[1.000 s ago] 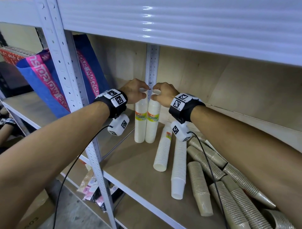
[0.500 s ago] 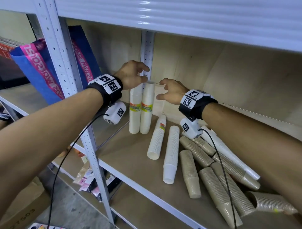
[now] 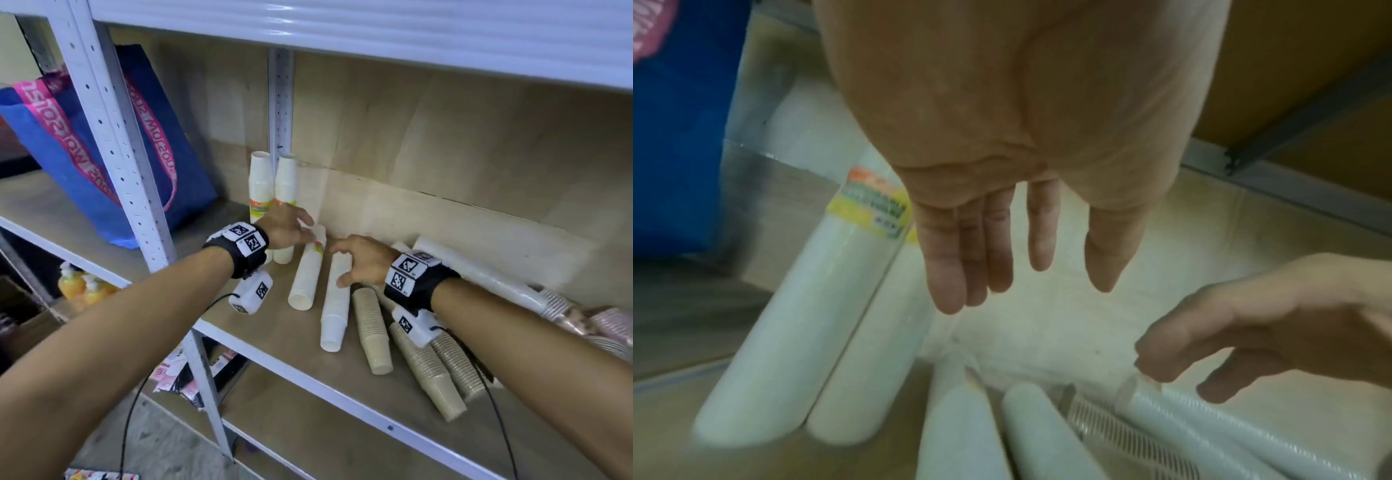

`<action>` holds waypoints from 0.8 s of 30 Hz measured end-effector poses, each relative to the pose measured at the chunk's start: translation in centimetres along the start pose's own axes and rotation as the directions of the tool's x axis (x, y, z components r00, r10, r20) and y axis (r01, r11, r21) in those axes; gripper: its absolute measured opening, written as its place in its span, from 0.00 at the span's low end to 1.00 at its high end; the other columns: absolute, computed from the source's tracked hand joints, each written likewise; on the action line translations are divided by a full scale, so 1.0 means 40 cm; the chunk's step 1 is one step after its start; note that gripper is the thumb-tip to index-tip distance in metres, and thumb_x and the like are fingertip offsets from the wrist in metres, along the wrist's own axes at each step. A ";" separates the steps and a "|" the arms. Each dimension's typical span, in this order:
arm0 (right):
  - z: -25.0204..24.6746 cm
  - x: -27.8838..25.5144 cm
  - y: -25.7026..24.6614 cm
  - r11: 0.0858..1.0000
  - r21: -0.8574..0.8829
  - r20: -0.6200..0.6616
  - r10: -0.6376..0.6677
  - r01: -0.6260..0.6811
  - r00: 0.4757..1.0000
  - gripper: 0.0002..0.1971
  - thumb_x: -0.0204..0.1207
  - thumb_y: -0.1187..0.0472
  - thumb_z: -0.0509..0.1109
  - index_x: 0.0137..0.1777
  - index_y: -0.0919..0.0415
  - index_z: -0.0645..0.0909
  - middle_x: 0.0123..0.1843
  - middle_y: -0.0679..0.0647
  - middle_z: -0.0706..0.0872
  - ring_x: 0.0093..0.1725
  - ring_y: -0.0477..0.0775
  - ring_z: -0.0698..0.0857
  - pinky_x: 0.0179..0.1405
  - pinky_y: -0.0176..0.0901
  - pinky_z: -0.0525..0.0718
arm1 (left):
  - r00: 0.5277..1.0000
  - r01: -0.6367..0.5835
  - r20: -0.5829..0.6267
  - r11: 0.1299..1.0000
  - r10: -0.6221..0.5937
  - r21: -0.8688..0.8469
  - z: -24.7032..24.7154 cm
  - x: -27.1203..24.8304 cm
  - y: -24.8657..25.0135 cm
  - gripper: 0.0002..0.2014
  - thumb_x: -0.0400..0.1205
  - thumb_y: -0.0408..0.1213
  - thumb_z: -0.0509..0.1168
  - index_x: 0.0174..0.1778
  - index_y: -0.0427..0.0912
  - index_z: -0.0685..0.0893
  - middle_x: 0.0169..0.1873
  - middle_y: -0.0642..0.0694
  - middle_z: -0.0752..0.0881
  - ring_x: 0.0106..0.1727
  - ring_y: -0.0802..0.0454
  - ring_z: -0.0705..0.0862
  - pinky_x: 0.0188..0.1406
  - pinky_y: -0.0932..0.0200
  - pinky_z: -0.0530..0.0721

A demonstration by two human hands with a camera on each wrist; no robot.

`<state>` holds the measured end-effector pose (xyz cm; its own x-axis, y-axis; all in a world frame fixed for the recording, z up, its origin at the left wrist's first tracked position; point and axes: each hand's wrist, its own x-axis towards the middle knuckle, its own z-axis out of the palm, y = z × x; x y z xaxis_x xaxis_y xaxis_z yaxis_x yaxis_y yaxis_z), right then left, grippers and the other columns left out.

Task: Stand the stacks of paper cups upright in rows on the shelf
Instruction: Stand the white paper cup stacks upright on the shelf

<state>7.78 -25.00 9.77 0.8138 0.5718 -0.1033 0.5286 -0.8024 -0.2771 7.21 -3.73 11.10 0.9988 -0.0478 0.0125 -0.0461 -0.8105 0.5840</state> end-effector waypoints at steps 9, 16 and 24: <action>0.125 -0.059 0.022 0.989 -0.143 0.161 -0.025 0.048 0.987 0.44 0.64 0.55 0.83 0.80 0.54 0.68 0.75 0.54 0.72 0.75 0.56 0.72 0.75 0.49 0.68 | 0.989 0.104 0.092 0.988 -0.114 0.116 0.149 0.014 -0.076 0.34 0.77 0.53 0.73 0.78 0.45 0.73 0.70 0.44 0.78 0.69 0.44 0.78 0.67 0.51 0.77; 0.169 -0.058 0.038 0.981 -0.182 0.189 -0.034 0.070 0.981 0.44 0.63 0.54 0.82 0.81 0.50 0.67 0.80 0.55 0.65 0.80 0.56 0.64 0.78 0.49 0.65 | 0.972 0.188 0.132 0.981 -0.194 0.054 0.218 0.041 -0.112 0.42 0.71 0.55 0.76 0.80 0.51 0.68 0.77 0.46 0.73 0.73 0.45 0.75 0.71 0.50 0.76; 0.196 -0.045 0.033 0.974 -0.205 0.198 -0.051 0.092 0.979 0.44 0.63 0.53 0.80 0.80 0.43 0.66 0.84 0.51 0.58 0.82 0.54 0.62 0.75 0.57 0.69 | 0.965 0.221 0.141 0.975 -0.222 0.021 0.258 0.065 -0.130 0.48 0.71 0.52 0.78 0.84 0.52 0.60 0.77 0.45 0.71 0.74 0.44 0.75 0.59 0.55 0.75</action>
<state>5.10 -25.74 2.09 0.7222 0.6344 -0.2757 0.6395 -0.7642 -0.0833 9.87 -5.65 -0.27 0.9714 0.0514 -0.2316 0.1754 -0.8129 0.5553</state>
